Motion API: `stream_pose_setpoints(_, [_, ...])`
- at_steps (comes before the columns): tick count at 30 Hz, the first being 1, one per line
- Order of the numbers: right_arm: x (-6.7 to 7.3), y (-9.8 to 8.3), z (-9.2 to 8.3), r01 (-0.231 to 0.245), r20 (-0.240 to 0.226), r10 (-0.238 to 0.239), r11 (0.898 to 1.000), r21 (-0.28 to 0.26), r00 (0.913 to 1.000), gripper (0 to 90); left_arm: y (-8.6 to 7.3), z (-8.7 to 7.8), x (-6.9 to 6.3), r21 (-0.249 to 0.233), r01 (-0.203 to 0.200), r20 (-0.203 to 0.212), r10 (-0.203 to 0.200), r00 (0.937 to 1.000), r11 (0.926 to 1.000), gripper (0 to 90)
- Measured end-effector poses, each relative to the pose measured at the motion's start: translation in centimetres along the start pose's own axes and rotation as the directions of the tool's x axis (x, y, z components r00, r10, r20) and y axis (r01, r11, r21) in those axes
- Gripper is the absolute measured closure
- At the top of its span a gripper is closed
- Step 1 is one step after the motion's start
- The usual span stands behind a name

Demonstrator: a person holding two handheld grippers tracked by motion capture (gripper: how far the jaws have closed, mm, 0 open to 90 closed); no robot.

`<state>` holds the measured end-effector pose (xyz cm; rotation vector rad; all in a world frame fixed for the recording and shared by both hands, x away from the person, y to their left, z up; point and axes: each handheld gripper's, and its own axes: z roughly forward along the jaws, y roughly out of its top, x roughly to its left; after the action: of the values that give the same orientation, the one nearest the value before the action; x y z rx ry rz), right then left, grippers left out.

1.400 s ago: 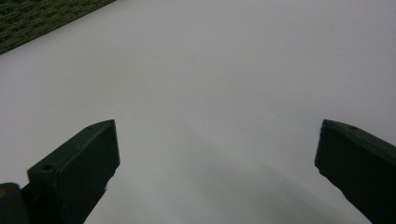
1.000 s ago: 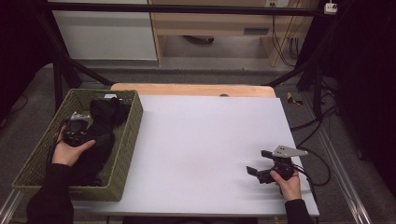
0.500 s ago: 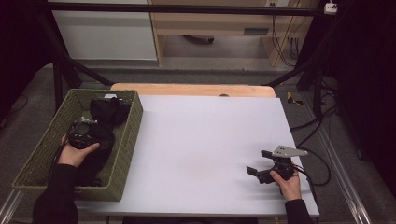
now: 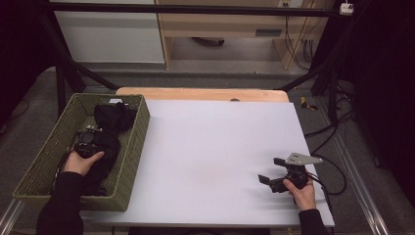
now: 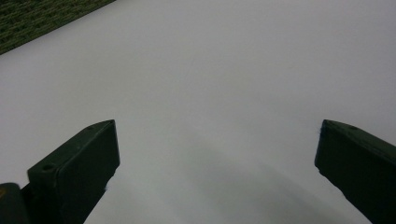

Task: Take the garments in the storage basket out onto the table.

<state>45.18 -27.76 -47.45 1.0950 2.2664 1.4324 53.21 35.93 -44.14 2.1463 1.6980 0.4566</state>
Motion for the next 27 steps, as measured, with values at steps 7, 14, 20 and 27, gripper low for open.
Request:
stream_pose_setpoints(7, [0.0,0.0,0.0,-0.004,0.000,0.004,1.000,-0.003,1.0000,0.6,0.0,0.0,-0.4,0.028,-0.032,-0.062,0.034,0.9975,0.9991,42.2])
stream_pose_setpoints(14, [0.0,0.0,0.0,-0.004,0.000,0.004,1.000,-0.002,1.0000,0.6,0.0,-0.3,-0.4,0.036,-0.019,-0.063,0.022,0.9978,0.9992,56.9])
stream_pose_setpoints(20, [0.0,0.0,0.0,-0.005,-0.002,0.005,1.000,-0.002,1.0000,0.6,0.2,-0.8,-0.3,0.044,-0.019,-0.055,0.021,0.9982,0.9989,64.5])
stream_pose_setpoints(27, [0.0,0.0,0.0,-0.003,-0.003,0.003,1.000,-0.001,1.0000,0.6,0.6,-1.9,-0.3,0.014,-0.003,-0.030,0.004,0.9995,0.9999,68.0])
